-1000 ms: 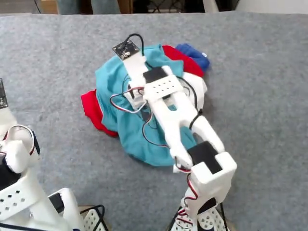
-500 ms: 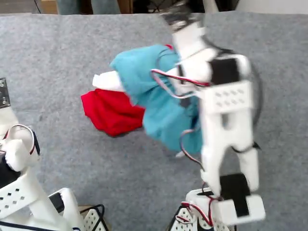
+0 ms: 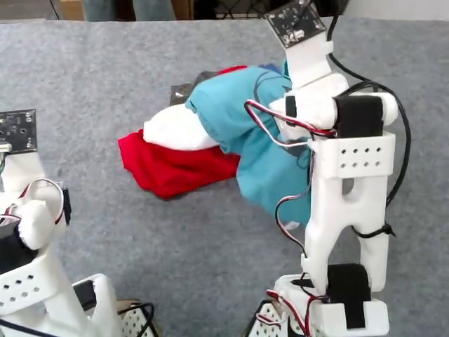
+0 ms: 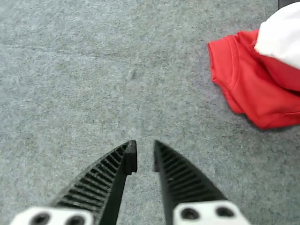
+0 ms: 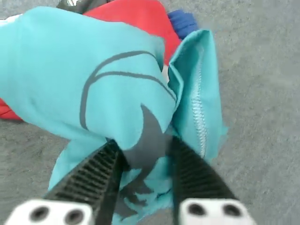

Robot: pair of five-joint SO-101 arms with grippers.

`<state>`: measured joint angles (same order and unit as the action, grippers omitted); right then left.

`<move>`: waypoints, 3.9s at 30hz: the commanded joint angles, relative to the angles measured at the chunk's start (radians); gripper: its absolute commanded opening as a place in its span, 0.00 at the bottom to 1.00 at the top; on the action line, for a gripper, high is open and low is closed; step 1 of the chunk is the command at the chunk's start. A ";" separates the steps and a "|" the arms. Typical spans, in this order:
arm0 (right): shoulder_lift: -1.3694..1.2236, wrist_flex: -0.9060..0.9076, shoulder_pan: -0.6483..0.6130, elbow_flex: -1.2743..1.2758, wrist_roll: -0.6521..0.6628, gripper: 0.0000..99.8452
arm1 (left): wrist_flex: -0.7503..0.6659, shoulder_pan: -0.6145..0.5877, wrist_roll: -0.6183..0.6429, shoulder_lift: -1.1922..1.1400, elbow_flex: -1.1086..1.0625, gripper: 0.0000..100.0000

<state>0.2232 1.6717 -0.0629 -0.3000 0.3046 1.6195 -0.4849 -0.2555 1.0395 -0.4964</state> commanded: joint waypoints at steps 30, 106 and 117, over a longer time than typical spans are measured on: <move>-0.542 -0.071 -0.241 -0.045 -0.132 0.04 | -0.009 0.013 0.058 -0.005 0.007 0.18; 0.199 -0.057 -0.224 0.576 0.068 0.04 | 0.060 0.012 0.063 -0.006 0.013 0.18; -0.070 -0.500 -0.485 0.816 -0.238 0.28 | 0.060 0.008 0.063 -0.006 0.013 0.19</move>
<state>0.2171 1.2620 -0.5370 0.5117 0.0928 1.6778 -0.4818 -0.2002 1.0380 -0.4964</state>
